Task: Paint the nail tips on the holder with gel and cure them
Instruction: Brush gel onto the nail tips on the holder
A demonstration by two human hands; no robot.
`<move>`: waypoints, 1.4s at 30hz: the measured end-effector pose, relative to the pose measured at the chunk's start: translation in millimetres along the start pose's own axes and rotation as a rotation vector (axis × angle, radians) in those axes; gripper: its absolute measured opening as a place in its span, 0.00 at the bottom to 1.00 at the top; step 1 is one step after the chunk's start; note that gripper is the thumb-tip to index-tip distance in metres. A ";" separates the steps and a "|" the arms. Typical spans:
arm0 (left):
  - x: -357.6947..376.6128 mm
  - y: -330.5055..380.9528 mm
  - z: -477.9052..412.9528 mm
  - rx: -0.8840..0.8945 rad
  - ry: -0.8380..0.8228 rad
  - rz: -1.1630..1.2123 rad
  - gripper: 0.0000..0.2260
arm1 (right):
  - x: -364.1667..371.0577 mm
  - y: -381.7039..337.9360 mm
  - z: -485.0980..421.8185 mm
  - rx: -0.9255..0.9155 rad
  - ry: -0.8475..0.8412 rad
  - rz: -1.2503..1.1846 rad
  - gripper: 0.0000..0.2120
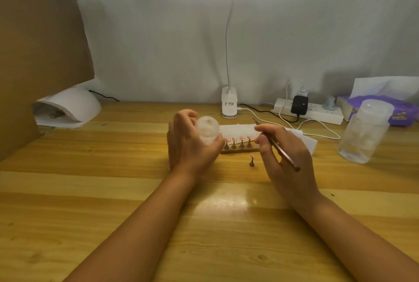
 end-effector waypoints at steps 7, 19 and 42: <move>6.0 53.5 22.4 0.373 -0.099 0.073 0.29 | -3.5 -39.4 7.7 -0.200 0.040 -0.117 0.06; 2.1 69.1 28.2 0.467 -0.121 0.150 0.23 | 10.3 -23.0 10.7 -0.109 -0.025 -0.043 0.03; 4.1 66.7 29.8 0.470 -0.162 0.146 0.23 | 8.9 -25.6 10.3 -0.129 -0.032 -0.013 0.03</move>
Point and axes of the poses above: each hand's wrist, its own z-axis away from the middle knuckle, its own x-axis out of the palm, y = z × x, the point moved 9 cm from there along -z, towards the middle knuckle, and after that the axes turned 14 degrees about y, right-handed, at the moved point
